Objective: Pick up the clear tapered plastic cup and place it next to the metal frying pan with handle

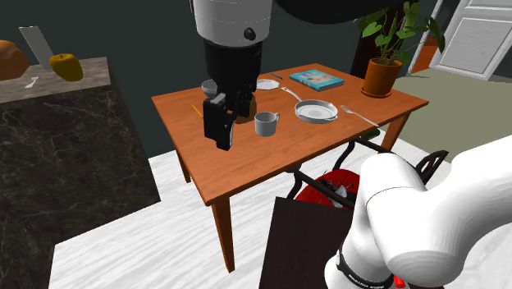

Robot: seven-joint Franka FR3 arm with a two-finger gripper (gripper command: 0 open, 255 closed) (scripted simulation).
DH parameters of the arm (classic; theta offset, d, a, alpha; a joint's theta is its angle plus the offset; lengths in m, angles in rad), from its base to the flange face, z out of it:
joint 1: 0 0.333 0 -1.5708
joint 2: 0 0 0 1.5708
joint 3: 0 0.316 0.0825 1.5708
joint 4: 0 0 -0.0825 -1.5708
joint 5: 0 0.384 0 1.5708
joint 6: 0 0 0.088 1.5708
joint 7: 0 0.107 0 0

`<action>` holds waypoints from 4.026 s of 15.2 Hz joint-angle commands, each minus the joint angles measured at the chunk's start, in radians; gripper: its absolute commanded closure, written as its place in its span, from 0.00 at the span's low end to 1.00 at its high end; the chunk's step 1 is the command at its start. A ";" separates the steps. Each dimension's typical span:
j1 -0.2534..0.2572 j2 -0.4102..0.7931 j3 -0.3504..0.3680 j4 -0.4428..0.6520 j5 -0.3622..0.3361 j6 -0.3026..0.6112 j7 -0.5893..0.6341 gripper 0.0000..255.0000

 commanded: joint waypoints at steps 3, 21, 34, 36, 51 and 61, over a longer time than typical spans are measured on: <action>-0.013 0.032 -0.036 -0.012 -0.023 0.042 -0.033 0.00; -0.102 0.514 -0.341 0.096 -0.116 0.401 -0.322 0.00; -0.180 1.006 -0.469 0.416 0.052 0.533 -0.591 0.00; -0.193 1.046 -0.469 0.439 0.070 0.547 -0.610 0.00; -0.205 1.093 -0.466 0.406 0.090 0.623 -0.623 1.00; -0.204 1.086 -0.467 0.411 0.087 0.612 -0.623 1.00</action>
